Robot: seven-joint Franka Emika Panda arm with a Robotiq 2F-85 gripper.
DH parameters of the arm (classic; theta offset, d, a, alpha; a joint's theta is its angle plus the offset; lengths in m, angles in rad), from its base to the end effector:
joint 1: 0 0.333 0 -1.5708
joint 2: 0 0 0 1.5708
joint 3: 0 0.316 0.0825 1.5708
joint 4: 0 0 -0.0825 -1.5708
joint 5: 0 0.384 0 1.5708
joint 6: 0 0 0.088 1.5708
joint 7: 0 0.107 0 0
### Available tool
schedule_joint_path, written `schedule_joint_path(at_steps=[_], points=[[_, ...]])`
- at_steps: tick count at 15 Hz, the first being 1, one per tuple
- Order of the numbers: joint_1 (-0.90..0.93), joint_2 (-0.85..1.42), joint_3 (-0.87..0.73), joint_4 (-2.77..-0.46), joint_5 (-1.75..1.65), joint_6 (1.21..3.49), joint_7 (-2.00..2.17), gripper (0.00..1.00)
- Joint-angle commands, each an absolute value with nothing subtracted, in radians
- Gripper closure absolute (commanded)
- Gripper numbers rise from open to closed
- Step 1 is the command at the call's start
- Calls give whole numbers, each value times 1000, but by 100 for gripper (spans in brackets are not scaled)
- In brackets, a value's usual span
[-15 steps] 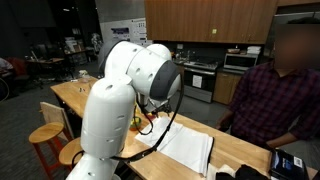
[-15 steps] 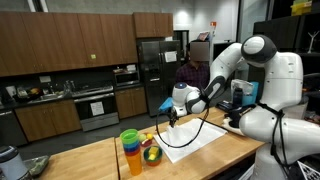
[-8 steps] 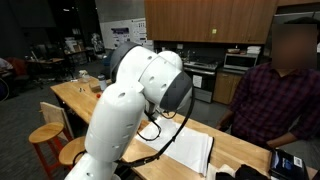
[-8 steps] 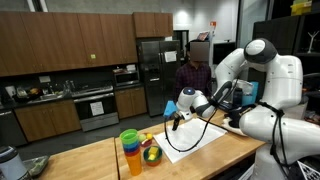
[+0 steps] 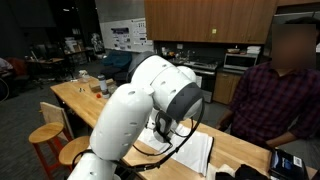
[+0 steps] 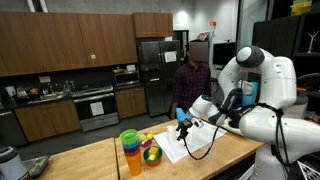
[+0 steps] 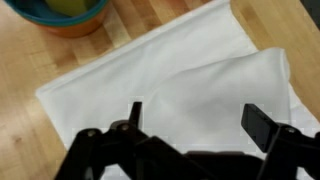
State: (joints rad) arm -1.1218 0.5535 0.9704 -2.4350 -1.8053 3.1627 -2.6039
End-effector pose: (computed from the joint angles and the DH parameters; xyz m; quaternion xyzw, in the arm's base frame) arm 0.4397 0.0512 0.2247 -0.4412 0.8494 0.0466 0.2858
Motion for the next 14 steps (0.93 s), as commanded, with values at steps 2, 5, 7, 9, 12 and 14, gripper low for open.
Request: schedule_joint_path(at_steps=[2,5,7,9,12,14], points=[[-988,415,764,-2429,-1839,3402,-2608,0],[-1023,282,786,-2388,-1817,3404,-2568,0],[-1041,209,788,-2349,-1784,3404,-2542,0],[-1039,162,772,-2305,-1751,3385,-2532,0],[-970,219,695,-2341,-1737,3292,-2501,0],[-992,208,721,-2319,-1742,3303,-2524,0]])
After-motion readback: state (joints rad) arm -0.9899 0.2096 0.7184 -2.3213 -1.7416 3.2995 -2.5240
